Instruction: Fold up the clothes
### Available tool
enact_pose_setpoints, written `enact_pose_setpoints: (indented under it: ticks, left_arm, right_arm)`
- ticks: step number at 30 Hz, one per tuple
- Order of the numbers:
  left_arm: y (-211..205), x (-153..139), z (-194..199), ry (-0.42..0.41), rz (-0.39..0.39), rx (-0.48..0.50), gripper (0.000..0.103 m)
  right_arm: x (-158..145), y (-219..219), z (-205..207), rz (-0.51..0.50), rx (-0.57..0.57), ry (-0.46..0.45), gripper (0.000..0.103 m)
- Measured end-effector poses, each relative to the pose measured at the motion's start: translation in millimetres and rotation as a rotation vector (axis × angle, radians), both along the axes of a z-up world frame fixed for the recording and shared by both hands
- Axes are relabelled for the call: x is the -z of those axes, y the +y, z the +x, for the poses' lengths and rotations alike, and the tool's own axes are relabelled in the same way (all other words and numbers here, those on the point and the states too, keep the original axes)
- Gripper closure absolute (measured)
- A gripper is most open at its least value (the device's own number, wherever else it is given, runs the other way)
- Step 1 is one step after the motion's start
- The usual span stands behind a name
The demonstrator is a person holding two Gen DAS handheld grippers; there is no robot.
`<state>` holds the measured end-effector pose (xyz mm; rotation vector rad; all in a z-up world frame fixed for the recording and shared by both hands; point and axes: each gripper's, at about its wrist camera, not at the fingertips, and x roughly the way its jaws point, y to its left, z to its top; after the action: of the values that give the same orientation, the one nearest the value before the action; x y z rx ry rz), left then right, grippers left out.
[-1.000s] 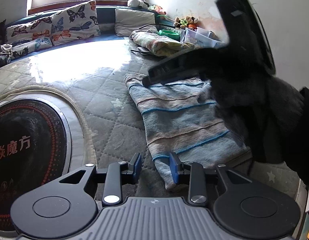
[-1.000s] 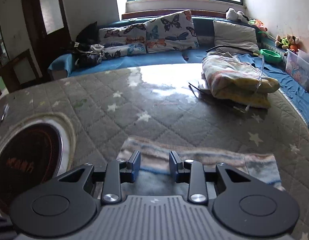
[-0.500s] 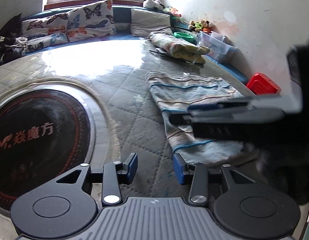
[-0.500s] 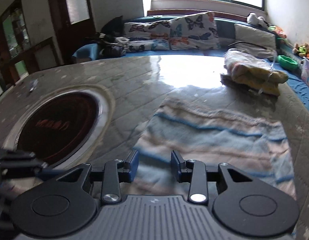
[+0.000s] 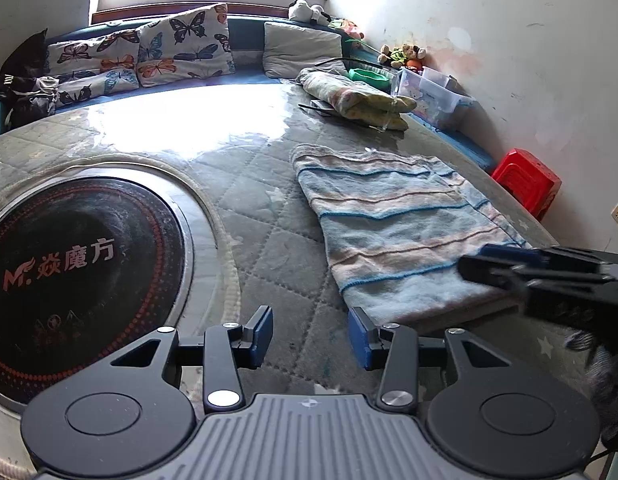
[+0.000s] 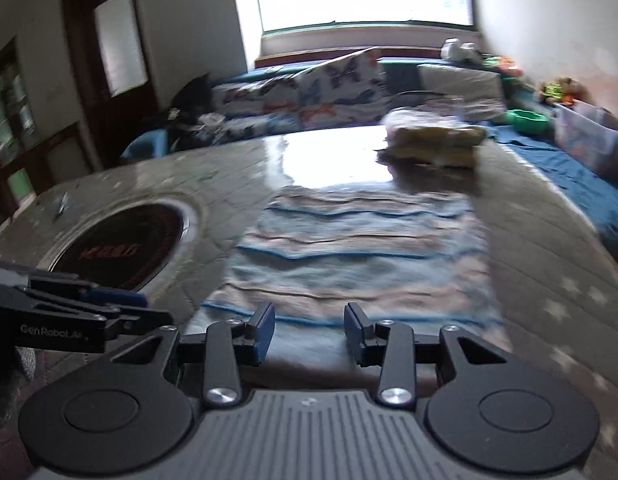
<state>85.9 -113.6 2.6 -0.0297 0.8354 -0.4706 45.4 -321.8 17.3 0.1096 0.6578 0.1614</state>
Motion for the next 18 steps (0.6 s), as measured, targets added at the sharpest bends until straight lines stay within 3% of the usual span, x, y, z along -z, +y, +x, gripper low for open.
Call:
enact_pose_setpoints:
  ticks: [9,14,18]
  left_arm:
    - [-3.8,1.9,-8.5,0.004,0.012,0.014,0.057]
    - [-5.6,2.6,-12.0,0.002,0.019,0.026,0.048]
    - [-8.9,4.5,-15.9,0.004,0.029,0.028,0.034]
  right_arm:
    - [14.5,-53.6,-26.6,0.116,0.165,0.008,0.06]
    - [10.8,-52.0,-32.6,0.127,0.172,-0.018,0.057]
    - [9.2,-42.4,-36.0,0.098,0.168,-0.026,0.045]
